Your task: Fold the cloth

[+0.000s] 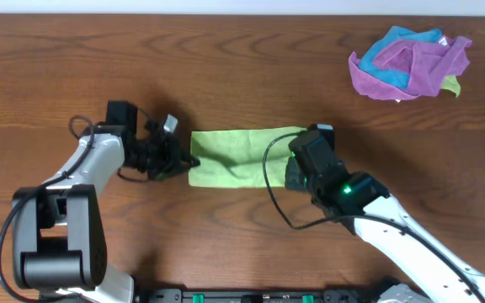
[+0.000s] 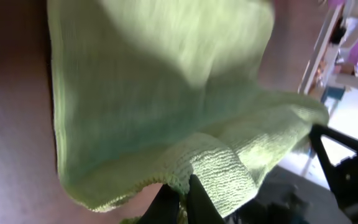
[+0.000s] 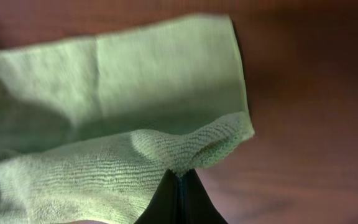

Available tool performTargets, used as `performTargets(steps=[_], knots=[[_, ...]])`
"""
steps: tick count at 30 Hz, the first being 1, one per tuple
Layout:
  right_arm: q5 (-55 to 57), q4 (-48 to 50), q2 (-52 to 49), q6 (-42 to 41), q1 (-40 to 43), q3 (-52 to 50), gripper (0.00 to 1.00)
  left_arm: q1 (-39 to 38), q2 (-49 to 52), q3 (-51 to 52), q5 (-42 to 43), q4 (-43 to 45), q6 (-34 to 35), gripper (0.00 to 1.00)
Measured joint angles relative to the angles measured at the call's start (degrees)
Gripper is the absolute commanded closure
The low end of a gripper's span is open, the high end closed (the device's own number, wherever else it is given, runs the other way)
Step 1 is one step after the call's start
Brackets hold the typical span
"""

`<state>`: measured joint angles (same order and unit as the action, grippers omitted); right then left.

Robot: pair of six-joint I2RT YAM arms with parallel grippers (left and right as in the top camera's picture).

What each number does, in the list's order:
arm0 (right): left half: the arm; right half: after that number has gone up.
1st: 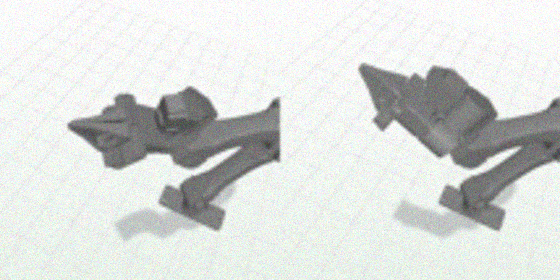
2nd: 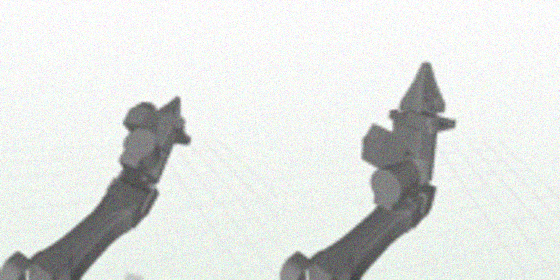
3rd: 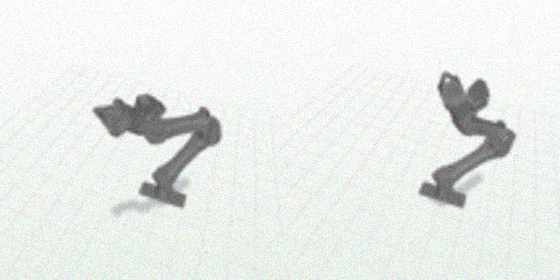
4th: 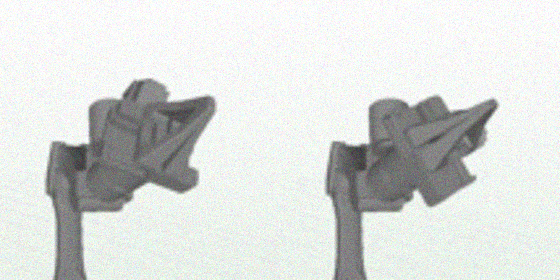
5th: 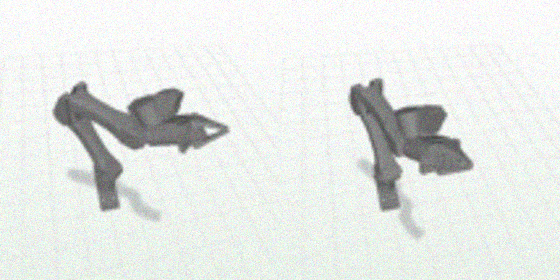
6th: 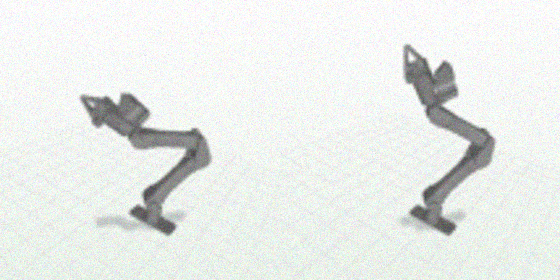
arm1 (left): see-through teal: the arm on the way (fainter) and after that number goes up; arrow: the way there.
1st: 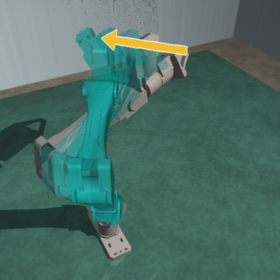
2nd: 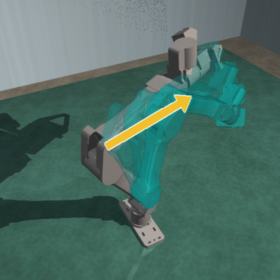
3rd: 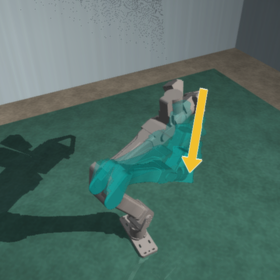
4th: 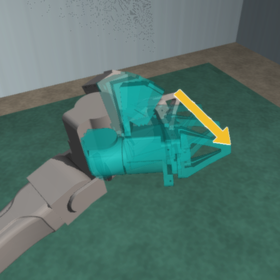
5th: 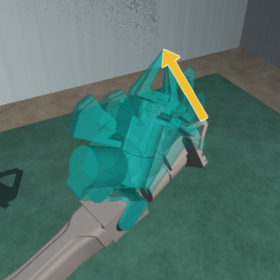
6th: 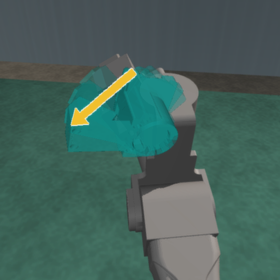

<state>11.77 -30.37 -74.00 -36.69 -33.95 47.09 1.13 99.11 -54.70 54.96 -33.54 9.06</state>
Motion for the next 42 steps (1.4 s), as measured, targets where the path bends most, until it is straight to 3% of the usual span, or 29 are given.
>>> performTargets(steps=[17, 29, 42], knots=[[-0.37, 17.25, -10.12, 7.17, 6.91, 0.0, 0.99, -1.05, -0.22, -0.46, -8.92, 20.98, 11.32, 0.94], [0.68, 24.3, -16.39, 9.99, 7.74, 0.0, 0.99, -5.88, -0.22, -0.46, -22.34, 24.57, 12.41, 0.94], [0.46, 28.55, -20.87, 12.44, 7.74, 0.0, 0.99, -6.25, 4.61, -0.46, -25.9, 30.67, 12.66, 0.94]])
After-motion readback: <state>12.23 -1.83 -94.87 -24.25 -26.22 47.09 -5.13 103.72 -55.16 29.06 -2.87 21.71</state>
